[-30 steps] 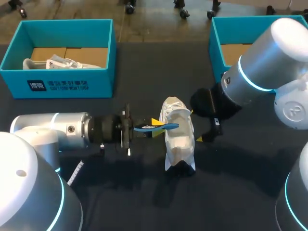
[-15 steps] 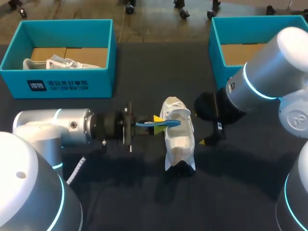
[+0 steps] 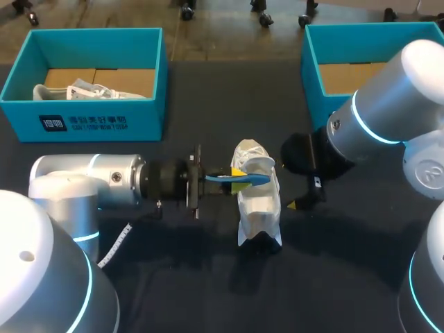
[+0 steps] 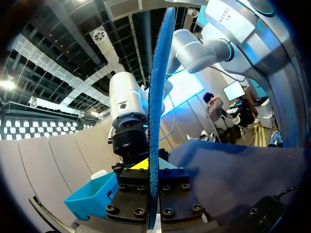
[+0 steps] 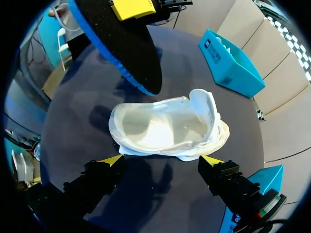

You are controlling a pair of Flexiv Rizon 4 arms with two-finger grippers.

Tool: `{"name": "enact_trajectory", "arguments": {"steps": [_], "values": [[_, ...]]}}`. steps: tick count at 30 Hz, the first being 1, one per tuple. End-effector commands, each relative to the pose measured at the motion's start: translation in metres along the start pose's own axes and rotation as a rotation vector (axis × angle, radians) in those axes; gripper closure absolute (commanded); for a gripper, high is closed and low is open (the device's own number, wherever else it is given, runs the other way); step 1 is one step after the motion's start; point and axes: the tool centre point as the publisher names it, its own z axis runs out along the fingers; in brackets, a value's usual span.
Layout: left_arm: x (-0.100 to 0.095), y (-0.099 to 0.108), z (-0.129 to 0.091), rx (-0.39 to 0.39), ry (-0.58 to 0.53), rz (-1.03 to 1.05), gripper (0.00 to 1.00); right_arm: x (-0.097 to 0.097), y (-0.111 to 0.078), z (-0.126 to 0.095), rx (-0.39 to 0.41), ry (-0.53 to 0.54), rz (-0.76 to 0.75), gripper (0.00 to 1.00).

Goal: Take the shoe out of the shoebox, open the shoe tongue, remove and reinsert the insole, then place the shoe into the shoebox

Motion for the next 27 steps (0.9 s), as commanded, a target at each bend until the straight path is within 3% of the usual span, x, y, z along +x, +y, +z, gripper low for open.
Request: {"name": "enact_trajectory", "arguments": {"steps": [1,17,27], "values": [[0.0,0.002,0.002,0.001,-0.001,0.001,1.0,0.001,0.0,0.0,0.0,-0.002,-0.001,0.0],[0.0,0.002,0.002,0.001,-0.001,0.001,1.0,0.001,0.0,0.0,0.0,-0.002,-0.001,0.0],[0.003,0.015,0.016,0.004,-0.007,0.001,1.0,0.001,0.0,0.0,0.0,-0.002,-0.001,0.0]]}}
